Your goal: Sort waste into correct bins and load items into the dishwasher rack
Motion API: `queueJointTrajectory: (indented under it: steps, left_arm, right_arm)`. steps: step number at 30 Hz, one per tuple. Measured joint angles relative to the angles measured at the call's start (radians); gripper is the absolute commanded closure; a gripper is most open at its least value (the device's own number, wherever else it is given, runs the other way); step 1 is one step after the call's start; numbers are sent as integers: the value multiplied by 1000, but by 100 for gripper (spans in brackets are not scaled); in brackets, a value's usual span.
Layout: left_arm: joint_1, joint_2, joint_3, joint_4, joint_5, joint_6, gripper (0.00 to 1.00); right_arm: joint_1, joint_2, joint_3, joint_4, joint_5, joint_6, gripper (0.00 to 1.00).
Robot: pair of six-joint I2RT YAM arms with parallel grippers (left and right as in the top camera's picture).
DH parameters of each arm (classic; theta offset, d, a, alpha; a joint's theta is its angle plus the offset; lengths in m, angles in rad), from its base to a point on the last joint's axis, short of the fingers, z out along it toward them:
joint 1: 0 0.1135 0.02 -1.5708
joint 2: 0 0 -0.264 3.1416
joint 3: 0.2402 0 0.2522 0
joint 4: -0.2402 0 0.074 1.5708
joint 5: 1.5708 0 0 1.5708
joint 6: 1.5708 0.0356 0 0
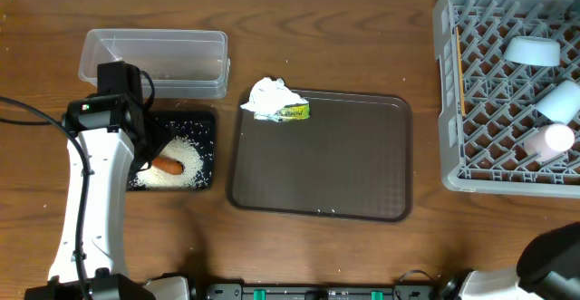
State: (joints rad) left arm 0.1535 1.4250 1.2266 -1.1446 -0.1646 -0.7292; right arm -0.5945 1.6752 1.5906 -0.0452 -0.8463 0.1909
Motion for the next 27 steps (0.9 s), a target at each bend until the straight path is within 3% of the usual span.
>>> queueJointTrajectory:
  steps: [5,13,21,27]
  left_arm:
    - [0,0,0,0,0,0,1]
    - [0,0,0,0,0,0,1]
    - [0,0,0,0,0,0,1]
    - [0,0,0,0,0,0,1]
  right_arm:
    - [-66,96,-74,267,-79,85,99]
    - [-150,317,-91,668,-197,335,94]
    - [-164,435,-93,726,-237,456,85]
    - [-164,451,-93,745,-243,473,84]
